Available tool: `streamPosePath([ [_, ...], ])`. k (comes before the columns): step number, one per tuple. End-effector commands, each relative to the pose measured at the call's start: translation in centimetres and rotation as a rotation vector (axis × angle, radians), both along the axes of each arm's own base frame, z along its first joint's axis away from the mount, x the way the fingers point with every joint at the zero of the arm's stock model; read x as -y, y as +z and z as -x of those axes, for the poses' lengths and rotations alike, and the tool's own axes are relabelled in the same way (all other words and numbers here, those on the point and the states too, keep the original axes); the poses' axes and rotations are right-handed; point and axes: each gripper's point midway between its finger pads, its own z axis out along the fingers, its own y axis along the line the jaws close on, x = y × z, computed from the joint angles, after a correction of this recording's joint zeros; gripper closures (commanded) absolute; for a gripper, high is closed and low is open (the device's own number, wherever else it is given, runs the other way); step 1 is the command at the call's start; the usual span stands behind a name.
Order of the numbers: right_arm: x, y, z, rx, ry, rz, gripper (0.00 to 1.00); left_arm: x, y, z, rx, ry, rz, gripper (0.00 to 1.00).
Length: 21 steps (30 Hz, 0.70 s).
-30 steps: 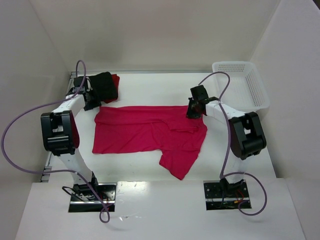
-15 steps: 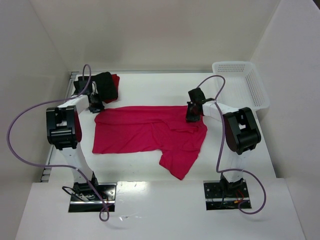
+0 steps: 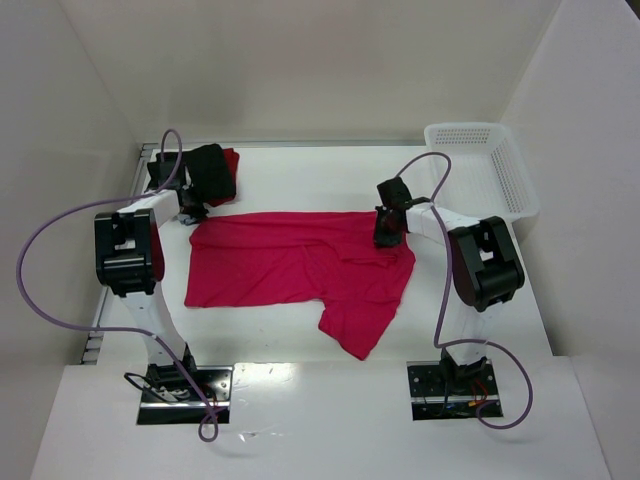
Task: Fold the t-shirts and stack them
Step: Fold the flattened tshirt in 1/3 of the way
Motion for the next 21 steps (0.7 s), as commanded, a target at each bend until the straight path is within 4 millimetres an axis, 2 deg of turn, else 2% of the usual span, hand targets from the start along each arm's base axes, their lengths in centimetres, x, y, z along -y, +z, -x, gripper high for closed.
streamPosePath([
  [1, 0.8, 0.3, 1.2, -0.013, 0.011, 0.043, 0.84, -2.2, 3.2, -2.2, 0.108, 0.069, -0.051, 0.72],
  [4, 0.7, 0.7, 0.9, 0.004, 0.011, 0.037, 0.84, -2.6, 4.2, -2.1, 0.131, 0.085, -0.073, 0.59],
  [5, 0.7, 0.7, 0.9, 0.004, 0.011, 0.037, 0.84, -3.3, 4.2, -2.0, 0.128, 0.094, -0.09, 0.51],
  [9, 0.7, 1.1, 0.9, 0.013, 0.011, 0.034, 0.84, -3.8, 4.7, -2.0, 0.139, 0.103, -0.092, 0.46],
  [13, -0.3, 3.0, -0.9, 0.064, 0.02, -0.003, 0.83, -2.9, 6.4, -1.6, 0.157, 0.062, -0.065, 0.45],
  [16, -1.4, 5.5, -2.8, 0.119, 0.032, -0.043, 0.83, -0.6, 8.7, -0.5, 0.201, -0.032, 0.011, 0.41],
  [17, -2.1, 7.1, -3.8, 0.155, 0.04, -0.068, 0.83, 0.0, 8.9, 0.1, 0.2, -0.058, 0.028, 0.4],
  [19, -3.2, 8.8, -4.9, 0.199, 0.076, -0.113, 0.83, 0.9, 8.3, 1.7, 0.175, -0.079, 0.061, 0.39],
  [20, -3.8, 10.4, -5.7, 0.235, 0.102, -0.133, 0.83, 1.2, 8.8, 2.2, 0.186, -0.095, 0.061, 0.37],
  [21, -4.7, 10.8, -6.1, 0.255, 0.141, -0.146, 0.83, 1.5, 8.6, 2.8, 0.173, -0.101, 0.073, 0.37],
])
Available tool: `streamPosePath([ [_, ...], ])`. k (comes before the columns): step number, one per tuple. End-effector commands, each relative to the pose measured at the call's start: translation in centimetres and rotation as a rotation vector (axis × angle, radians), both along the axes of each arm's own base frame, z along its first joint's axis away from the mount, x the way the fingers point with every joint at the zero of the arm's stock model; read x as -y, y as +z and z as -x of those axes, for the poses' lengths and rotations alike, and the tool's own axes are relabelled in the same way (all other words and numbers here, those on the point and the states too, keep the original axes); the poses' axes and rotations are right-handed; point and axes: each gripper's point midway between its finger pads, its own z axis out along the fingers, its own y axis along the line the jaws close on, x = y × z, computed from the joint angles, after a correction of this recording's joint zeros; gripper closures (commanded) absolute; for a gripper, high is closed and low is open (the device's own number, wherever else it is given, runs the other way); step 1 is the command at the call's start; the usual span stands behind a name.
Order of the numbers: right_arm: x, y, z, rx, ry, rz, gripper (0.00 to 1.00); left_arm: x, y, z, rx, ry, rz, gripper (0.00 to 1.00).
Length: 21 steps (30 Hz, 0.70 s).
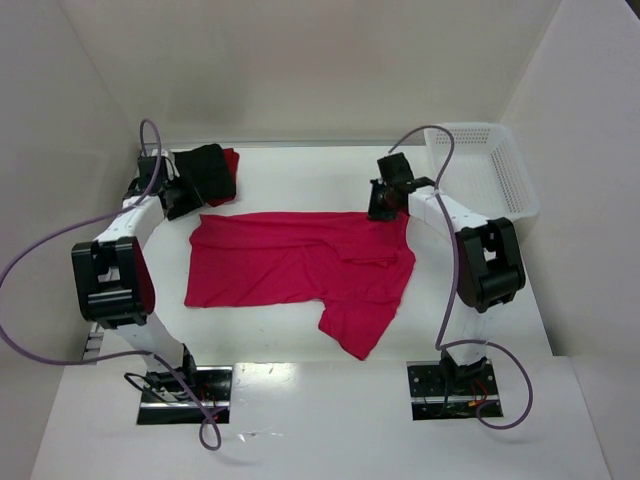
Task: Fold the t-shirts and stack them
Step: Fold the flattened tshirt in 1/3 of the way
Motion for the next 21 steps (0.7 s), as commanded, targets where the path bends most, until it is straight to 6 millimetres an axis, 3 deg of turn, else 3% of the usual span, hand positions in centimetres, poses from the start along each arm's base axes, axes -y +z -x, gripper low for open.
streamPosePath([
  [1, -4.0, 6.5, -2.7, 0.176, 0.14, -0.114, 0.83, 2.2, 0.2, 2.6, -0.022, -0.089, 0.047, 0.36],
  [4, -7.5, 7.5, -3.2, 0.216, 0.246, -0.146, 0.81, 2.3, -0.8, 3.9, -0.069, -0.072, 0.058, 0.36],
  [5, -9.1, 8.7, -3.5, 0.239, 0.292, -0.176, 0.81, 2.4, -0.5, 4.2, -0.075, -0.064, 0.066, 0.36],
  [7, -12.3, 7.4, -3.0, 0.217, 0.368, -0.179, 0.8, 3.4, -1.3, 5.2, -0.094, -0.084, 0.115, 0.36],
  [8, -13.8, 8.2, -3.5, 0.244, 0.398, -0.183, 0.8, 3.7, -1.2, 5.6, -0.094, -0.092, 0.125, 0.36],
  [9, -15.0, 6.4, -3.5, 0.215, 0.417, -0.177, 0.8, 4.2, -1.5, 5.6, -0.094, -0.107, 0.131, 0.36],
  [10, -16.0, 6.0, -3.6, 0.219, 0.436, -0.165, 0.8, 4.5, -1.7, 5.8, -0.093, -0.118, 0.144, 0.36],
  [11, -18.1, 6.7, -3.8, 0.246, 0.464, -0.171, 0.8, 5.0, -1.5, 5.8, -0.089, -0.137, 0.167, 0.36],
  [12, -19.0, 4.5, -3.9, 0.214, 0.476, -0.162, 0.8, 5.3, -1.7, 5.9, -0.087, -0.147, 0.179, 0.37],
  [15, -21.8, 4.0, -4.9, 0.222, 0.498, -0.199, 0.8, 5.9, -1.5, 5.0, -0.051, -0.172, 0.185, 0.5],
  [16, -22.8, 1.9, -4.8, 0.188, 0.52, -0.205, 0.82, 5.9, -2.2, 4.9, -0.065, -0.162, 0.197, 0.55],
  [17, -23.8, 2.8, -5.7, 0.209, 0.521, -0.234, 0.82, 6.2, -2.1, 4.9, -0.063, -0.174, 0.211, 0.63],
  [21, -25.9, 1.9, -6.2, 0.206, 0.525, -0.252, 0.84, 7.5, -2.0, 3.6, -0.038, -0.206, 0.246, 0.78],
])
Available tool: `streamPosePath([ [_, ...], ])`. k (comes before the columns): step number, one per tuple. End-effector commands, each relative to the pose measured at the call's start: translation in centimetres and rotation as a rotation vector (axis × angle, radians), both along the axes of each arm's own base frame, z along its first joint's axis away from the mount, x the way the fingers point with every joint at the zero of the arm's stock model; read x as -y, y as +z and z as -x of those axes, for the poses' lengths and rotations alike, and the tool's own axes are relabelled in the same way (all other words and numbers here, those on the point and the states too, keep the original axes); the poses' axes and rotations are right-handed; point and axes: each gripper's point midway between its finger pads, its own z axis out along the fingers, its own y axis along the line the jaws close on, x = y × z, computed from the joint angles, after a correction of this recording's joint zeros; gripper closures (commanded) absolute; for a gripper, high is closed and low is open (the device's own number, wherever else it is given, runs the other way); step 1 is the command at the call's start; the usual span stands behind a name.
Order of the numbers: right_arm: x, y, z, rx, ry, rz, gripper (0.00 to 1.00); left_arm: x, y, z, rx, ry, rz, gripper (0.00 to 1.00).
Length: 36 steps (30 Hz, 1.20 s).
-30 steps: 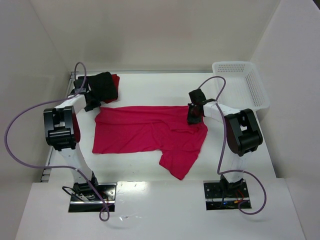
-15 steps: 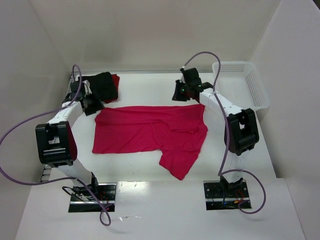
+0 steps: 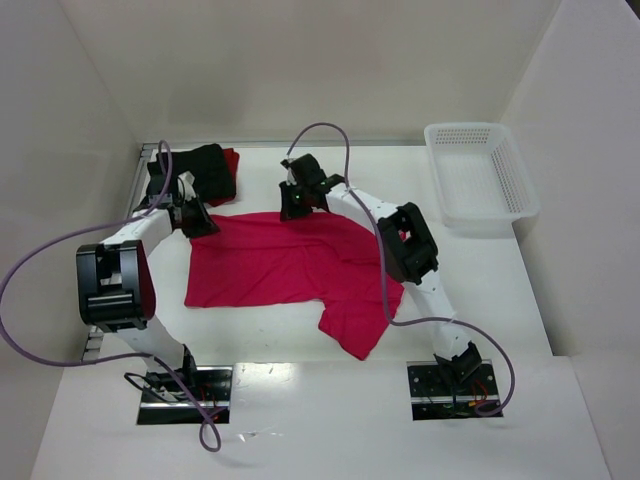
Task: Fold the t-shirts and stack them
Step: Fold the flattened tshirt in 1/3 of the way
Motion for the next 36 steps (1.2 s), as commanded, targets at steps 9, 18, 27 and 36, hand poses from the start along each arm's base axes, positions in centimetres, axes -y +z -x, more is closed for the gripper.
streamPosePath([
  [9, -1.2, 1.3, -3.2, 0.101, -0.048, 0.003, 0.84, 2.0, -2.9, -2.0, -0.036, -0.038, 0.001, 0.92],
  [18, -0.4, -0.3, -2.7, 0.092, -0.022, 0.061, 0.8, 1.5, -3.8, -1.8, -0.068, -0.025, -0.044, 0.9],
  [27, 3.6, -2.6, -2.0, 0.112, -0.041, 0.251, 0.56, 1.9, -4.5, -1.6, -0.084, -0.042, -0.047, 0.87],
  [36, 4.7, -4.2, -1.9, 0.102, -0.067, 0.305, 0.73, 1.9, -5.2, -1.4, -0.102, -0.043, -0.046, 0.88],
])
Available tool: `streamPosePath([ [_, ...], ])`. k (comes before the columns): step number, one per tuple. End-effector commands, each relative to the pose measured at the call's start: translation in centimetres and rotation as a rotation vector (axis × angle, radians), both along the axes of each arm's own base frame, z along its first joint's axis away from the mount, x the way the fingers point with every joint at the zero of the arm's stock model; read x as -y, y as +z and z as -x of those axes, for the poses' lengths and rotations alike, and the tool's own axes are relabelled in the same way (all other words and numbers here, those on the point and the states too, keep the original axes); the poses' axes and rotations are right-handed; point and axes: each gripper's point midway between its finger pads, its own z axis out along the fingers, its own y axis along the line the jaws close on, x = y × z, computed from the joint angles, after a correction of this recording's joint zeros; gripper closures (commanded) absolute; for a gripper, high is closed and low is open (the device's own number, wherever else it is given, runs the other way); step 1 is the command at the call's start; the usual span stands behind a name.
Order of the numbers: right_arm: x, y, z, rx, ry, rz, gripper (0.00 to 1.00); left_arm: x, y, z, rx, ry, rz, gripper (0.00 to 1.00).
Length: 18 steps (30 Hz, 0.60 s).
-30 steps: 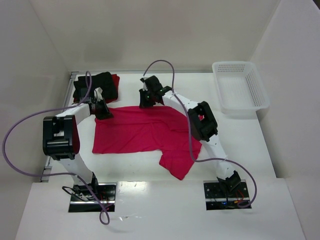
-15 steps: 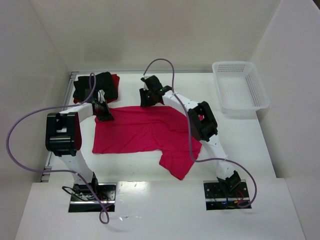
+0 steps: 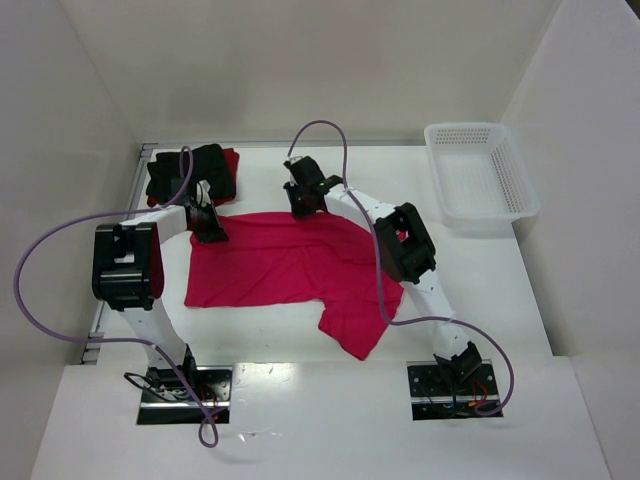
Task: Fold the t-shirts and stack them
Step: Fold the flattened tshirt in 1/3 of the way
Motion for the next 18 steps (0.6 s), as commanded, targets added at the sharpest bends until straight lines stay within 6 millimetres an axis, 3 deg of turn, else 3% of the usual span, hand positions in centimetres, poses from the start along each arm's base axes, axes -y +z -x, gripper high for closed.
streamPosePath([
  [1, 1.7, -1.4, 0.9, -0.021, -0.024, 0.089, 0.8, 0.0, -0.2, -0.7, 0.007, -0.014, -0.011, 0.88],
  [5, 2.5, -2.4, 0.2, -0.001, -0.073, 0.128, 0.96, -0.2, -0.4, -0.5, 0.0, -0.017, -0.023, 0.91],
  [18, 4.1, -2.5, -3.4, 0.046, -0.179, 0.128, 0.97, 0.6, -0.7, -0.3, -0.007, -0.043, -0.027, 0.91],
])
